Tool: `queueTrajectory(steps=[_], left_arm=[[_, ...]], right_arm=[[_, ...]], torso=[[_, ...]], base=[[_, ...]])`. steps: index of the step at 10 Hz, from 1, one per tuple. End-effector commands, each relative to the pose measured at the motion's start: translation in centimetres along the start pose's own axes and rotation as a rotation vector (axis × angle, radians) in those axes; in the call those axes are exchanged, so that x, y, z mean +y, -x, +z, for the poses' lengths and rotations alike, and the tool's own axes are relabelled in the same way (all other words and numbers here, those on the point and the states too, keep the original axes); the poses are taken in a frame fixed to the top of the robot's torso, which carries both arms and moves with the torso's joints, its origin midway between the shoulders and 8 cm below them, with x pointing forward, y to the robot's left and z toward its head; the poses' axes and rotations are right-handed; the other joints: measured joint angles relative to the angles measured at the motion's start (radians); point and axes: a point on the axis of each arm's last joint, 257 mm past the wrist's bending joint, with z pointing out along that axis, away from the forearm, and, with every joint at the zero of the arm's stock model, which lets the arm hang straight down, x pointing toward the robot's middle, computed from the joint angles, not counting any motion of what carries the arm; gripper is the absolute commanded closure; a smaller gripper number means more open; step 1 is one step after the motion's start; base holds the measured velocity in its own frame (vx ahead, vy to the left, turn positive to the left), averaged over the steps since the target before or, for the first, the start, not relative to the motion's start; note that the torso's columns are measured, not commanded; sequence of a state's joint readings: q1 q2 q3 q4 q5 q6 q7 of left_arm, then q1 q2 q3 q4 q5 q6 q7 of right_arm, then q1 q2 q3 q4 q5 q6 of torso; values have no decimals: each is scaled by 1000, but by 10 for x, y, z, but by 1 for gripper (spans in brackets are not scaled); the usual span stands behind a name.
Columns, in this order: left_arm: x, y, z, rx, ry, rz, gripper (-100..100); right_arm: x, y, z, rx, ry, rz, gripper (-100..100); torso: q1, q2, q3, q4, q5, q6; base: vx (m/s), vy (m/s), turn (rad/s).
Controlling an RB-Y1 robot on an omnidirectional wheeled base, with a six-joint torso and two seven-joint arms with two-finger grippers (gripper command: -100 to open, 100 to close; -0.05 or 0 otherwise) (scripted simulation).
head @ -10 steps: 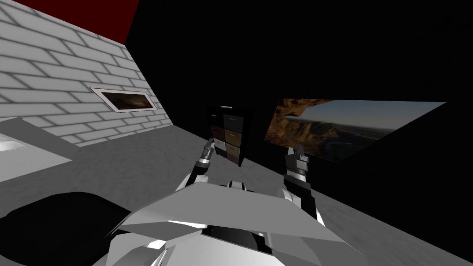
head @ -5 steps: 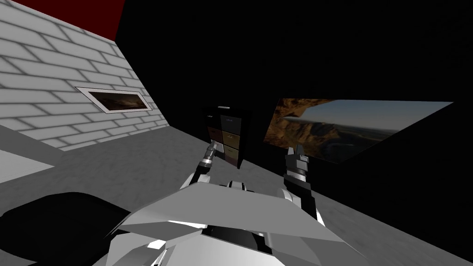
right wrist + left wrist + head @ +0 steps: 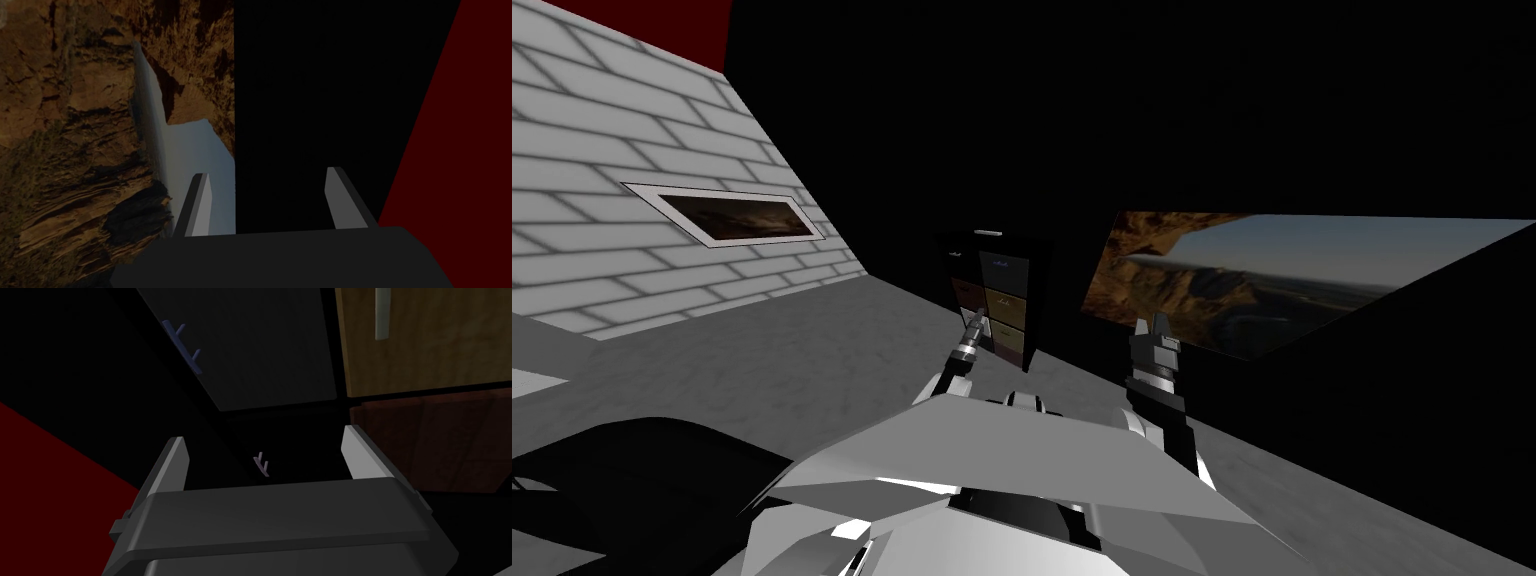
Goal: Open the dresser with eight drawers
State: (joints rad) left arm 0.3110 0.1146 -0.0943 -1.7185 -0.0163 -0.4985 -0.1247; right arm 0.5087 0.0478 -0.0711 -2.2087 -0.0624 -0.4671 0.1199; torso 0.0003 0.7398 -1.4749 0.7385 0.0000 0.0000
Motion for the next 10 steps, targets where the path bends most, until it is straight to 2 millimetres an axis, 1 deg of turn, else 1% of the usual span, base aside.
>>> queueTrajectory(steps=[1,7,10], left_arm=[[20,-10,-1,19,41,2,-100],[67,-30,-4,71,136,20,-100],[85,-38,-6,92,174,27,-100]], right_arm=[[0,0,0,0,0,0,0],[0,0,0,0,0,0,0],[0,0,0,0,0,0,0]], torso=[[0,1,0,0,0,0],[-1,-1,-1,0,0,0],[-1,-2,-1,-1,0,0]], base=[[99,-13,-50],[112,-5,-48],[107,-3,-37]])
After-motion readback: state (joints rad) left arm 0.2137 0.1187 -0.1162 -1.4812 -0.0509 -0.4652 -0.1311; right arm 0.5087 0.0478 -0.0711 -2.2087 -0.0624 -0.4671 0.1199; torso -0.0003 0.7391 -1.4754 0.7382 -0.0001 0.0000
